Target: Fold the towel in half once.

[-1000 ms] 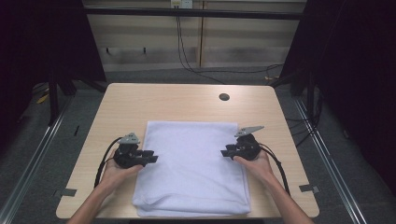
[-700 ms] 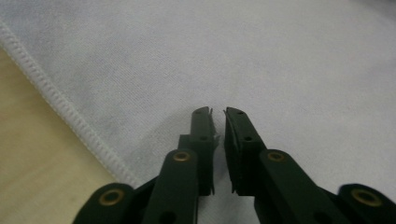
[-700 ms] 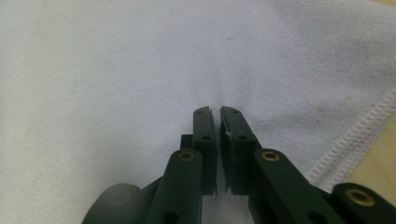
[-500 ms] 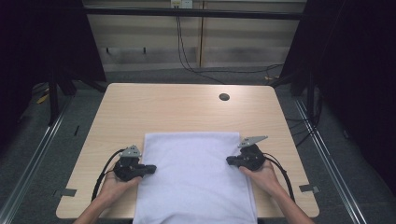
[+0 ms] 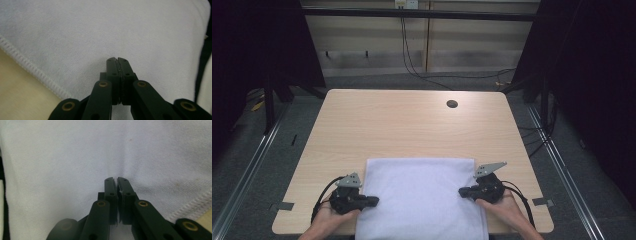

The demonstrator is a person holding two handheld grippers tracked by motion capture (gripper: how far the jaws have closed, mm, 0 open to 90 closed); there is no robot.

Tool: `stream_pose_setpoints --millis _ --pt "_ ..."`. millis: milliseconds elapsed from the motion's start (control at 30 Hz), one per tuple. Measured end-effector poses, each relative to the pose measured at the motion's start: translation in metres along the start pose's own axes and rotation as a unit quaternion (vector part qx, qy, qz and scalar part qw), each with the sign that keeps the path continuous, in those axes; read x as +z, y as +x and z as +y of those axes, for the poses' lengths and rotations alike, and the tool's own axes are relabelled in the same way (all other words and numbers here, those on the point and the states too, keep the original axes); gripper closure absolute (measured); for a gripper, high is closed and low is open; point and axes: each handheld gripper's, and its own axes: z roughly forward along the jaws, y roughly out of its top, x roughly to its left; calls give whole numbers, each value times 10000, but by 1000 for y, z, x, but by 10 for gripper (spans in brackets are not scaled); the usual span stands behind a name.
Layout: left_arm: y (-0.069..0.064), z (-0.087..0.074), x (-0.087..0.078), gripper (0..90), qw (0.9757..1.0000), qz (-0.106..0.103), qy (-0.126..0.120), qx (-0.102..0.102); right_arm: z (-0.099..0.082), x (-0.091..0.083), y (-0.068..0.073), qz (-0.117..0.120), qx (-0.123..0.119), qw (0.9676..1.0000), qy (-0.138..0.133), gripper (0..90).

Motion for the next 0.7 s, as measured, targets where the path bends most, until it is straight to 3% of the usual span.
stream_pose_setpoints --millis 100,200,300,433,567,700 --pt "-3 -6 -5 868 9998 -201 7 -82 0 -1 5 53 22 10000 72 812" --pt "2 0 -7 758 9998 -130 -107 -63 5 -5 -1 -9 213 9997 -109 680" --pt "16 13 -13 708 9990 102 -430 -80 13 -15 -17 -251 277 9984 -431 658" --pt "40 33 -22 673 9945 689 -778 -113 22 -25 -40 -645 257 9954 -660 621" --pt "66 47 -24 656 9908 828 -1036 -272 29 -23 -60 -754 349 9941 -702 591" --pt "83 53 -21 618 9887 1042 -1025 -338 34 -13 -75 -850 482 9931 -644 565"
